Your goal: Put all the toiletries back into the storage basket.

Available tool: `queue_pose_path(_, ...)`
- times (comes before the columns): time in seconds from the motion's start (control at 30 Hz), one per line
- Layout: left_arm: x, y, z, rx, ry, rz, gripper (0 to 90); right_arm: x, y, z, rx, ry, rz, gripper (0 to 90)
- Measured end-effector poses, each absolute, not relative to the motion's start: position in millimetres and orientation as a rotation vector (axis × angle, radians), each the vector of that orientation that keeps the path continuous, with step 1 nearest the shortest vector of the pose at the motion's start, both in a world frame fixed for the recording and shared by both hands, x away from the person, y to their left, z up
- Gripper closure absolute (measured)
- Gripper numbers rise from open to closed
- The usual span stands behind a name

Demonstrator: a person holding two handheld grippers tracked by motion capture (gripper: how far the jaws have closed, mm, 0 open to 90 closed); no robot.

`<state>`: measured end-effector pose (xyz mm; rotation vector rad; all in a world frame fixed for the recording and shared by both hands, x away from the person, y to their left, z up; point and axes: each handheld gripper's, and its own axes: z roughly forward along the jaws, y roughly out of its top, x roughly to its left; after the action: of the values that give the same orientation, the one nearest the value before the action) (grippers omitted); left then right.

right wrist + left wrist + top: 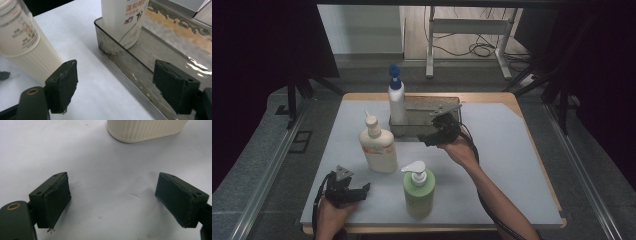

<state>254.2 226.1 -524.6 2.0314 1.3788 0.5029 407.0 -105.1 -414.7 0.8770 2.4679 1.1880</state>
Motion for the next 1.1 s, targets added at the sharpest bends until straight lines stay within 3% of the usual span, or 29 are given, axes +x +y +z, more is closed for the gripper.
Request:
queue_pose_path(0.1,254,226,-525,2.031,1.379,0.503,11.9,402,-112,-417,0.872,2.474,1.182,13.7)
queue_pose_path(1.1,254,226,-525,2.029,1.380,0.505,11.9,353,-159,-430,0.763,2.542,1.170,1.9)
